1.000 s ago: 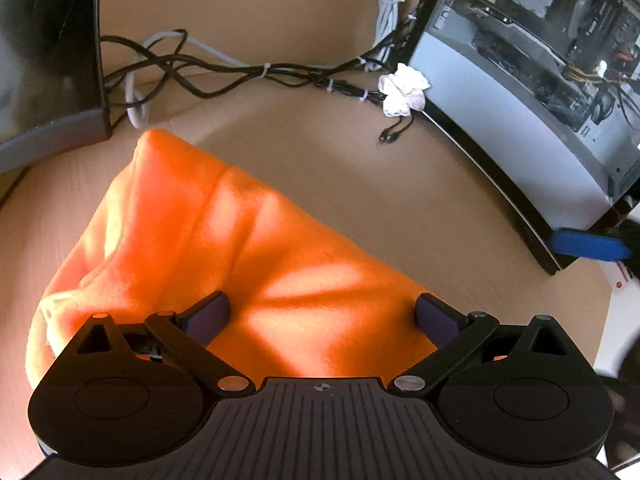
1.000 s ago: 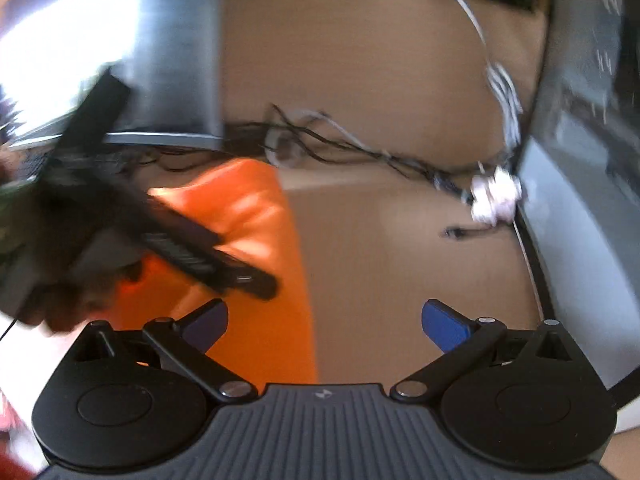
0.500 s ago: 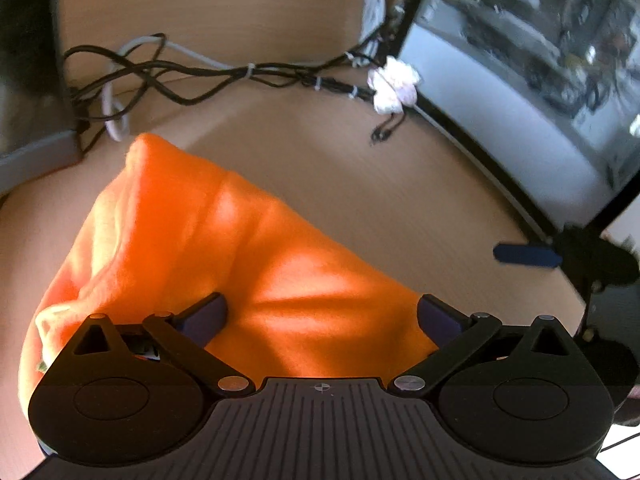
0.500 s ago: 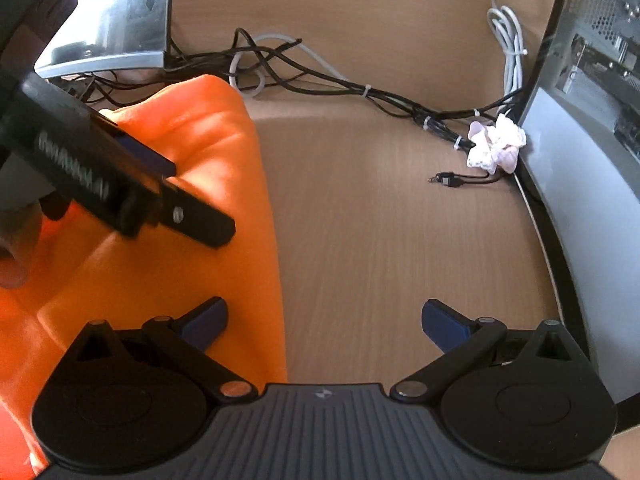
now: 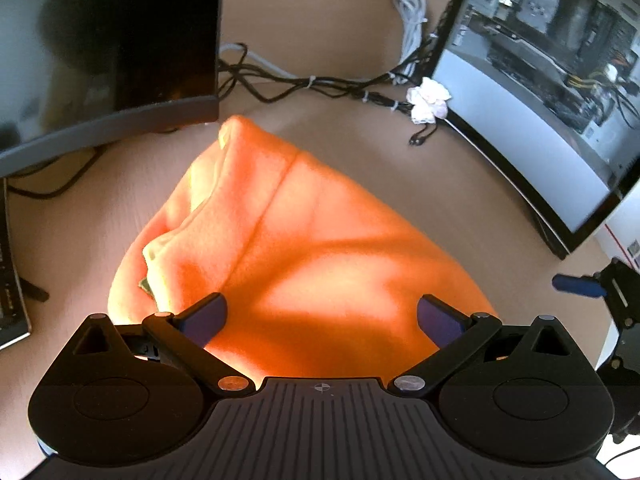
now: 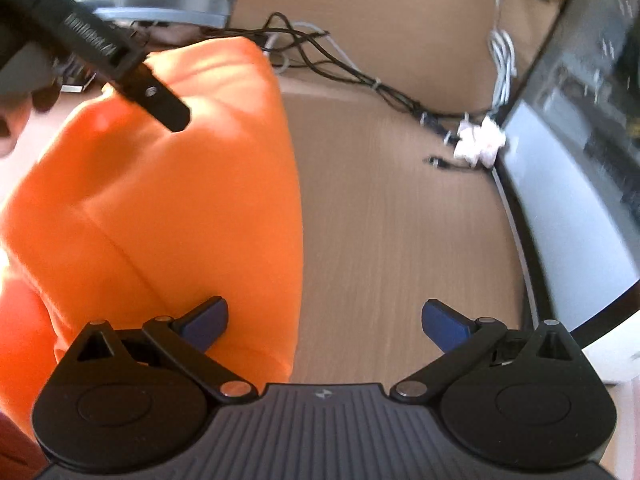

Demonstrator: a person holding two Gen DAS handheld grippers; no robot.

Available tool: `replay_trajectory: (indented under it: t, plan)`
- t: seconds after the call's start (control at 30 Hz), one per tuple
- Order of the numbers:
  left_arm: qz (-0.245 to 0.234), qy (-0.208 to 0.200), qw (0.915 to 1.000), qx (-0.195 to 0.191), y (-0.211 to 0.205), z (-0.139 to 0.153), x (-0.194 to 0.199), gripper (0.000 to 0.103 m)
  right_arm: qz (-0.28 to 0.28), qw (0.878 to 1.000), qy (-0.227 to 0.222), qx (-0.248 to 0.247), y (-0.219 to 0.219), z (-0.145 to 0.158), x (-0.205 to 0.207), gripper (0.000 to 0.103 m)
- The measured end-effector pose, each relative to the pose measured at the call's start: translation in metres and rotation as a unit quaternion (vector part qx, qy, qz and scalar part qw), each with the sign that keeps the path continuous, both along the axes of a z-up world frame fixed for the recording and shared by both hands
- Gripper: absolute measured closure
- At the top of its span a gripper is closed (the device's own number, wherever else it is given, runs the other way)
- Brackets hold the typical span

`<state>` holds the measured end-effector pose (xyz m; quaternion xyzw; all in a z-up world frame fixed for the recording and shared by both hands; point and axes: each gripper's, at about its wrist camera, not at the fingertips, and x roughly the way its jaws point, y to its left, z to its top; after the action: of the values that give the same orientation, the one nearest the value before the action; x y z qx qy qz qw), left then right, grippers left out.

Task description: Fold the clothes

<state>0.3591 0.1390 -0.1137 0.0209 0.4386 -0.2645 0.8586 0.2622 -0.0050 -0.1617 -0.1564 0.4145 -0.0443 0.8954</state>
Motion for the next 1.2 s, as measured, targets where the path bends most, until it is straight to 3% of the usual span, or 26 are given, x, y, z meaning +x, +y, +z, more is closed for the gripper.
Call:
replay_trajectory:
  t: [0.1,0.17,0.23,0.33,0.43,0.6,0.77,0.97,1.07,1.2]
  plan:
    - [-0.001,-0.008,1.0,-0.003,0.003,0.005,-0.011,0.0,-0.008,1.0,-0.003,-0.017,0.013,0.009,-0.006,0.0]
    - [-0.013,-0.004,0.9993,-0.034,0.008,0.009,-0.022,0.0,-0.019,1.0,0.001,-0.012,0.017,0.013,-0.013,0.0]
    - [-0.04,0.014,0.9956,-0.084,0.015,0.009,-0.035,0.0,-0.04,0.999,0.012,-0.015,0.022,0.01,-0.022,0.0]
    - [-0.086,0.058,0.9819,-0.158,0.022,-0.002,-0.053,0.0,-0.062,0.997,0.024,-0.029,0.034,0.004,-0.032,0.0]
    - [-0.084,0.079,0.9826,-0.145,0.021,-0.025,-0.06,0.0,-0.066,0.996,0.023,-0.057,0.049,-0.002,-0.032,0.0]
    - [-0.053,0.081,0.9831,-0.155,0.029,-0.03,-0.061,0.0,-0.004,0.995,0.024,-0.1,0.064,-0.004,-0.029,0.0]
    - [-0.029,0.083,0.9822,-0.166,0.022,-0.037,-0.054,0.0,0.029,0.997,0.02,-0.071,0.046,-0.007,-0.031,0.0]
    - [0.008,0.086,0.9809,-0.174,-0.026,-0.034,-0.037,0.0,0.054,0.995,-0.013,-0.081,0.02,-0.011,-0.06,0.0]
    - [-0.01,0.079,0.9894,-0.121,-0.054,-0.023,-0.041,0.0,0.044,0.998,-0.014,-0.05,-0.004,-0.009,-0.066,0.0]
    - [-0.036,0.011,0.9959,-0.083,-0.062,0.015,-0.058,0.0,0.045,0.998,-0.016,-0.043,-0.013,-0.008,-0.07,0.0]
